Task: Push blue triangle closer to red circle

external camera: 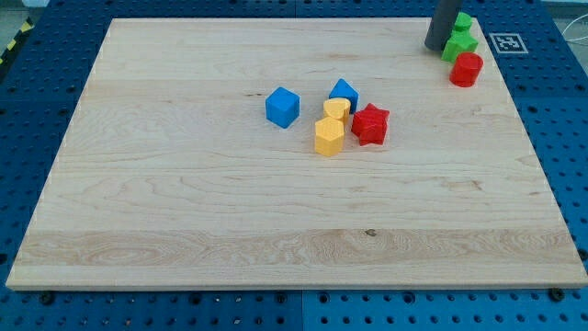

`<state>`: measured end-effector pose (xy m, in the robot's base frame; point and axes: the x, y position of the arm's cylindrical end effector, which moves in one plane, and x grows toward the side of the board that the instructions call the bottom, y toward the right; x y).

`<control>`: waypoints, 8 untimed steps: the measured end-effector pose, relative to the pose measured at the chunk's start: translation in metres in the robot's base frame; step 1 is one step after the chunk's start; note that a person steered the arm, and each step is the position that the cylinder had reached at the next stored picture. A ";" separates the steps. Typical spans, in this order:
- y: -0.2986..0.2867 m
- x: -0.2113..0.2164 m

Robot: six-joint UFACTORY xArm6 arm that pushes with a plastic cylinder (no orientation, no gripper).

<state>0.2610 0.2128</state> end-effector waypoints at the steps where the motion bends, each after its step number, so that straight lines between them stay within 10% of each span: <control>1: -0.055 0.007; 4: -0.185 0.087; 8: -0.146 0.125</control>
<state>0.3864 0.0664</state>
